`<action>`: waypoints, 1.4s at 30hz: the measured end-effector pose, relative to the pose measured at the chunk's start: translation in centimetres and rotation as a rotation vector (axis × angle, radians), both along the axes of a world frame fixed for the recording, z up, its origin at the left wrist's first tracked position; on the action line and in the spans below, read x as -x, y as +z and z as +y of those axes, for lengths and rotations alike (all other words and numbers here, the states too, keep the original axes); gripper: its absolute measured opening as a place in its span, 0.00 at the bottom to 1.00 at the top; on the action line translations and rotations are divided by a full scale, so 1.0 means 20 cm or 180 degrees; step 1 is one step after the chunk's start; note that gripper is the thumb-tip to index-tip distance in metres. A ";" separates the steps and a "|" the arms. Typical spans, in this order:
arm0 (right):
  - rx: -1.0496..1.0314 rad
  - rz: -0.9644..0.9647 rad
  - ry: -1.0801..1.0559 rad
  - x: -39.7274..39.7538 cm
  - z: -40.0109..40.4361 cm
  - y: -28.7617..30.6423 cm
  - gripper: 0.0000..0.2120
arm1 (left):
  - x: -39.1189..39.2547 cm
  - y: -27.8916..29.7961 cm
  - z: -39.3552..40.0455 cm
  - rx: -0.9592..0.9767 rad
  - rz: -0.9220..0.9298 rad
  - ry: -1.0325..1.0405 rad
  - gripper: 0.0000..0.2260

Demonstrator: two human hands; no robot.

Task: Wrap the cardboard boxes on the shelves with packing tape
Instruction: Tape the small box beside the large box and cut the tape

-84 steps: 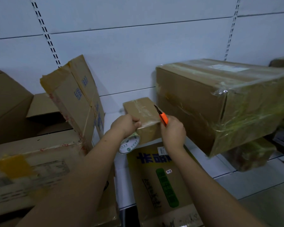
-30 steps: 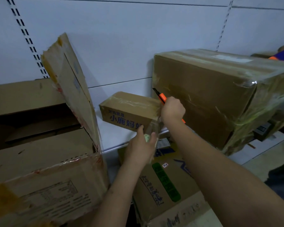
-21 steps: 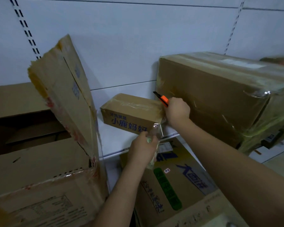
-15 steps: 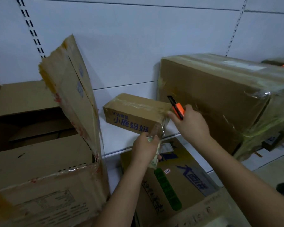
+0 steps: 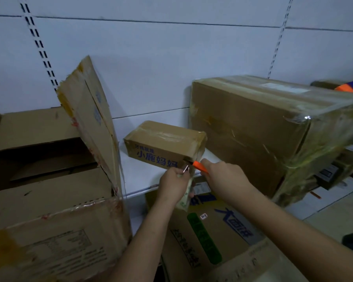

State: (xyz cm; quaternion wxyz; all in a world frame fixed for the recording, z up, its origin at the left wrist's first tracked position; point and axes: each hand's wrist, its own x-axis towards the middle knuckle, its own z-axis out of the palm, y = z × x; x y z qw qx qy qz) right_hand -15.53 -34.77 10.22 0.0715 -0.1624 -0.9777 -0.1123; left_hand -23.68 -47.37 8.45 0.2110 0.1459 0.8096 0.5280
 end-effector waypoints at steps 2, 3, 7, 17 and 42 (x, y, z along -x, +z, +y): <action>0.0114 0.0076 -0.0019 0.00 0.01 0.01 0.09 | 0.00 0.02 0.00 -0.0077 -0.0086 -0.0040 0.07; 0.0160 0.0104 -0.0033 0.01 0.01 0.02 0.09 | 0.00 0.03 0.00 -0.0133 -0.0116 -0.0049 0.06; 0.0279 0.0123 0.0010 0.00 0.01 0.03 0.09 | 0.00 0.05 -0.02 -0.0320 -0.0199 0.0127 0.11; 0.0493 0.0168 0.0132 0.00 0.11 -0.08 0.08 | 0.02 0.06 -0.03 -0.0376 -0.0056 0.0492 0.11; 0.2230 0.1868 -0.0852 0.30 0.14 -0.12 0.07 | -0.09 -0.07 -0.10 -0.0741 0.0166 0.0525 0.06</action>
